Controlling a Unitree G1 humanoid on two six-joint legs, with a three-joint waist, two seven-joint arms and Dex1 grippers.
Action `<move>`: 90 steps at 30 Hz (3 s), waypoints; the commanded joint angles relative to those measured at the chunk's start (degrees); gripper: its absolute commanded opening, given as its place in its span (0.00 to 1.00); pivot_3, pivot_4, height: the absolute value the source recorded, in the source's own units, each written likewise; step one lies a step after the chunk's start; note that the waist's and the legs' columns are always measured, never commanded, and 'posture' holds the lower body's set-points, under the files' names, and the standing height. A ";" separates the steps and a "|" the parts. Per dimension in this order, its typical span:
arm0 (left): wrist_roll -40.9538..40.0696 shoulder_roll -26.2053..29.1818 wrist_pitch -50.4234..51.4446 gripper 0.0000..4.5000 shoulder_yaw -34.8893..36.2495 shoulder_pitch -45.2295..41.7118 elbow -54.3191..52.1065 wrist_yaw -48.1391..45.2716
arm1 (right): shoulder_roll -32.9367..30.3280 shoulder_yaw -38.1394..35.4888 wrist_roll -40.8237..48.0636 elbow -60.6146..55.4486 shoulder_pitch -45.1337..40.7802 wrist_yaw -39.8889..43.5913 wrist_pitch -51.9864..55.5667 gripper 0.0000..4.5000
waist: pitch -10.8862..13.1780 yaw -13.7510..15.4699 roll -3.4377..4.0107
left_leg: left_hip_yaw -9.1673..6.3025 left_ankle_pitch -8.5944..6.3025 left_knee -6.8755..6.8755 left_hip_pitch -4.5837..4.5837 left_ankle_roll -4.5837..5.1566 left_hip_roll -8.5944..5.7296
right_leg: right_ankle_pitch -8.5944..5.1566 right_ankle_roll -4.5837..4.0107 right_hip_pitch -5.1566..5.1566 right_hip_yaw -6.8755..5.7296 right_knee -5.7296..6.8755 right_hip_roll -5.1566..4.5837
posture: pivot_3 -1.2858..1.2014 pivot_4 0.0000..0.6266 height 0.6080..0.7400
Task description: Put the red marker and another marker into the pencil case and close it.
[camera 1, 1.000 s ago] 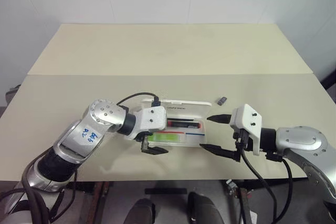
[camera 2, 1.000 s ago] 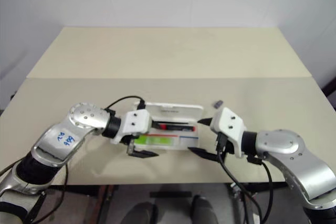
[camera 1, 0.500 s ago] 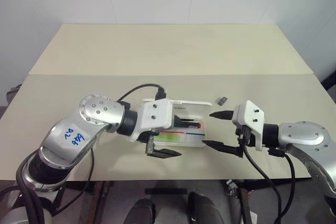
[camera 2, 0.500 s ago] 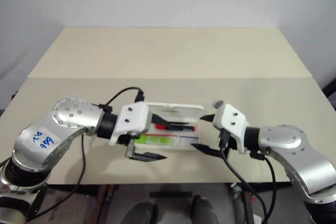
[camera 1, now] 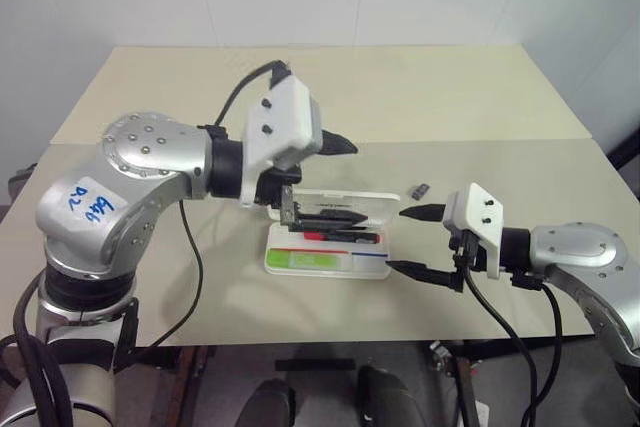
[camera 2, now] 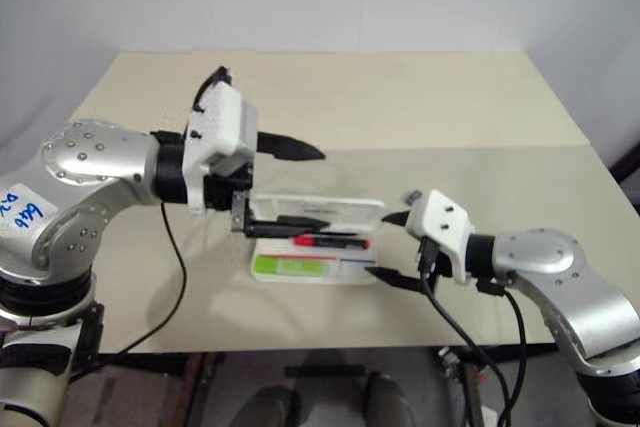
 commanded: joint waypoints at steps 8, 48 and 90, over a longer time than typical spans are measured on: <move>6.21 12.26 -13.34 0.99 9.05 6.29 9.49 -0.29 | -0.64 -1.52 -2.16 1.40 -1.14 -0.07 -2.76 1.00 | 0.01 0.15 -0.02 | 0.06 0.12 -0.10 -0.05 -0.21 0.00 | 0.00 0.00 -0.04 0.04 -0.06 0.00 | 0.52 0.24 1.00; 2.47 5.82 -38.45 0.99 13.91 23.20 19.32 -8.41 | 7.63 20.53 -38.18 76.04 -41.15 15.99 -51.45 1.00 | 0.04 -2.01 0.04 | 0.48 0.12 -0.17 -0.01 -0.24 0.03 | 0.05 0.08 -0.26 0.25 -0.06 -0.06 | 0.52 0.24 1.00; 3.65 0.23 -38.12 0.99 7.46 15.87 21.02 -6.77 | 22.49 27.40 -58.17 107.44 -60.27 4.12 -57.19 1.00 | -0.04 -4.45 -0.09 | 0.57 0.38 -0.22 0.94 -0.39 0.14 | 0.44 -0.09 0.34 0.57 0.32 0.16 | 0.52 0.24 1.00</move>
